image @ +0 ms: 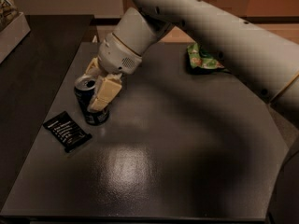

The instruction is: Move pepsi can near rxbar chocolate

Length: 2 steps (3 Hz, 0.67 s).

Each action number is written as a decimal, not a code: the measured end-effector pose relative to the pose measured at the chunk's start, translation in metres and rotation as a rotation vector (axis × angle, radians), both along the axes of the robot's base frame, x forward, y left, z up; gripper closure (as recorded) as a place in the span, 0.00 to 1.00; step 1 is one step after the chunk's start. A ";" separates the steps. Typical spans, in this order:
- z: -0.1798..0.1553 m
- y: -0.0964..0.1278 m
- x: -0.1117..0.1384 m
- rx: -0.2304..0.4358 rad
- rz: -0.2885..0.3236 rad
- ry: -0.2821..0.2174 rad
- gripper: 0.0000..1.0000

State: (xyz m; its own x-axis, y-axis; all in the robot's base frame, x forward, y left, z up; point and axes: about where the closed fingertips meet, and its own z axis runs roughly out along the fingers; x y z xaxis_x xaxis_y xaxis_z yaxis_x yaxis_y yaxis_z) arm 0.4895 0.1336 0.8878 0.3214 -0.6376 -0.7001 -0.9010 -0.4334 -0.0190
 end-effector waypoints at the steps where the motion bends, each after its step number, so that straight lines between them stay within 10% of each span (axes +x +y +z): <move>1: 0.000 0.002 -0.001 0.000 0.002 0.000 0.00; 2: 0.000 0.002 -0.001 0.000 0.002 0.000 0.00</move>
Offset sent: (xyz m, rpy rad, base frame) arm -0.0006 0.0015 -0.0003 0.0004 -0.0001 0.0019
